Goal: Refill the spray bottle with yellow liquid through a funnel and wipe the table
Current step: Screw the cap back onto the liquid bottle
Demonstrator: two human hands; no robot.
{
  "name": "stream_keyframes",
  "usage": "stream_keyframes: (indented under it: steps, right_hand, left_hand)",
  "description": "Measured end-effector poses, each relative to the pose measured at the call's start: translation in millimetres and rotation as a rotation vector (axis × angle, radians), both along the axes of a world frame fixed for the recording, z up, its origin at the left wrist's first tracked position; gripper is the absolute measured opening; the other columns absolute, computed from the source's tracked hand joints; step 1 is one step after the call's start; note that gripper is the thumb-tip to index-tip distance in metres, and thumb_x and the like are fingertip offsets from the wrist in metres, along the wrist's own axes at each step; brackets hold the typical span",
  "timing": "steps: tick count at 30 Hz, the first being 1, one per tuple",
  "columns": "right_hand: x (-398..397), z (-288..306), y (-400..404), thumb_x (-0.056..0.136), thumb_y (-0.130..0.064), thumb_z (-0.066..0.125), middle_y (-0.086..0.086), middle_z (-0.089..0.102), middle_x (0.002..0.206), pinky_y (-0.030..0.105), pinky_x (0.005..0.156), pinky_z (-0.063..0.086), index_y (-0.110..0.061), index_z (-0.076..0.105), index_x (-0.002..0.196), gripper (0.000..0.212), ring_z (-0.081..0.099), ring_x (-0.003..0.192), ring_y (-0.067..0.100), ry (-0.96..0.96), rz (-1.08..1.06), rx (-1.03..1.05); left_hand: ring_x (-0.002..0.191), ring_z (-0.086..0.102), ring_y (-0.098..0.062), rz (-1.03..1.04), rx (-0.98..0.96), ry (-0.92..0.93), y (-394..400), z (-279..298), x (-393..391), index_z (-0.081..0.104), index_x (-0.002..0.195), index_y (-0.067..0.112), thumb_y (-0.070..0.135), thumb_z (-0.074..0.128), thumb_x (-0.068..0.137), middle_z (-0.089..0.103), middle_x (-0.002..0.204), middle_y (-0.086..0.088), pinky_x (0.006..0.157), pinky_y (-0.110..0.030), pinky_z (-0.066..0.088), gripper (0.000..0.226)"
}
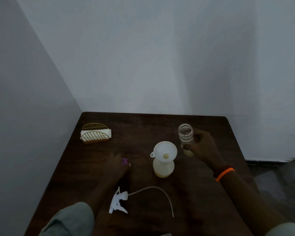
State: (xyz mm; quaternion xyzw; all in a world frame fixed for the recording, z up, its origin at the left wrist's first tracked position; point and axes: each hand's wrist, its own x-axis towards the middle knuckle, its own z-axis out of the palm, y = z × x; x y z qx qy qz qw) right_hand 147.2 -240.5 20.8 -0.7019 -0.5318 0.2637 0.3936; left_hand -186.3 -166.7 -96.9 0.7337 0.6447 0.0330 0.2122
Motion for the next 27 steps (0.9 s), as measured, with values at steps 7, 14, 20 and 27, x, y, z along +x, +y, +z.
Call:
stream_keyframes:
  steps: [7, 14, 20, 27]
  right_hand:
    - [1, -5, -1, 0.059, -0.014, 0.090, -0.012, 0.075, 0.099, 0.041, 0.090, 0.057, -0.028, 0.073, 0.104, 0.050, 0.069, 0.095, 0.003, 0.041, -0.006, -0.009]
    - [1, -9, -5, 0.058, -0.013, 0.089, -0.012, 0.076, 0.097, 0.044, 0.089, 0.058, -0.030, 0.074, 0.100, 0.047, 0.070, 0.093, 0.003, 0.086, -0.038, -0.021]
    - [4, -8, -6, 0.058, -0.012, 0.090, -0.009, 0.076, 0.095, 0.043, 0.088, 0.058, -0.028, 0.075, 0.099, 0.046, 0.071, 0.091, 0.005, 0.094, -0.061, -0.018]
    - [6, 2, -3, 0.060, -0.009, 0.089, -0.008, 0.075, 0.096, 0.038, 0.086, 0.058, -0.028, 0.073, 0.100, 0.047, 0.070, 0.091, 0.005, 0.084, -0.065, 0.011]
  left_hand:
    - [0.123, 0.050, -0.021, -0.021, -0.001, -0.016, -8, -20, -10, 0.045, 0.140, 0.025, 0.047, 0.070, 0.083, 0.044, 0.142, -0.006, 0.098, -0.034, 0.048, 0.066]
    - [0.115, 0.053, -0.016, -0.031, 0.039, -0.079, -1, -21, -7, 0.053, 0.129, 0.022, 0.042, 0.069, 0.085, 0.055, 0.129, -0.003, 0.095, -0.031, 0.047, 0.051]
    - [0.103, 0.057, -0.011, -0.074, 0.144, -0.340, 28, 52, 41, 0.060, 0.119, 0.024, 0.043, 0.077, 0.077, 0.061, 0.112, 0.004, 0.090, -0.033, 0.052, 0.049]
    - [0.091, 0.060, 0.000, -0.382, 0.334, -0.644, 27, 171, 124, 0.066, 0.120, 0.017, 0.042, 0.083, 0.074, 0.066, 0.105, 0.008, 0.079, -0.007, 0.046, 0.055]
